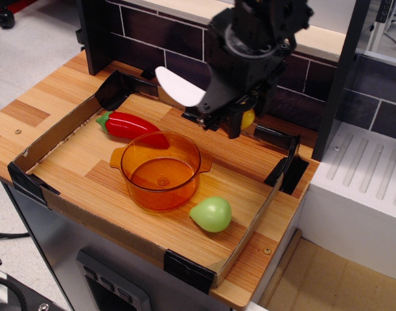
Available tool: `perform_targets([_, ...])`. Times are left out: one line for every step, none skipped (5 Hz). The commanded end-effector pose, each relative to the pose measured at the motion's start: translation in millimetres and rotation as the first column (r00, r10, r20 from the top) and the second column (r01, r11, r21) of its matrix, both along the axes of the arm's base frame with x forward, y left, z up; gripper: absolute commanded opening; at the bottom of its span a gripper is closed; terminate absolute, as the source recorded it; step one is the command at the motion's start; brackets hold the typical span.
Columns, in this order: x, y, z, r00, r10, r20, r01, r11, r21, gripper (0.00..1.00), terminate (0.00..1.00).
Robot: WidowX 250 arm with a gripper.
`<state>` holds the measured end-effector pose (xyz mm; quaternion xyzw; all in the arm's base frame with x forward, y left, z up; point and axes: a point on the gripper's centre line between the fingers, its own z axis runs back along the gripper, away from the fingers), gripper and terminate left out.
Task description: Put knife in pot
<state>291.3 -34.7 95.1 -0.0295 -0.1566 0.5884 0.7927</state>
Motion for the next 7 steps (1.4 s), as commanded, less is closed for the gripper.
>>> perform_targets([-19, 42, -11, 0.999, 0.038, -0.027, -0.036, 0.998, 0.044, 0.0, 0.0])
perform_targets([-19, 60, -30, 0.998, 0.043, -0.052, -0.038, 0.994, 0.099, 0.0, 0.0])
perform_targets([-23, 71, -47, 0.998, 0.032, -0.062, -0.023, 0.99, 0.14, 0.0, 0.0])
perform_targets([-28, 67, -53, 0.997, 0.008, -0.081, 0.005, 0.987, 0.158, 0.0, 0.0])
perform_targets([-31, 64, -39, 0.998, 0.016, -0.054, -0.011, 0.995, 0.104, 1.0, 0.0])
perform_targets([-31, 65, -16, 0.999, 0.036, -0.007, -0.036, 0.996, 0.083, 1.0, 0.0])
perform_targets([-29, 67, 11, 0.997, 0.066, 0.039, -0.068, 0.997, 0.044, 1.0, 0.0])
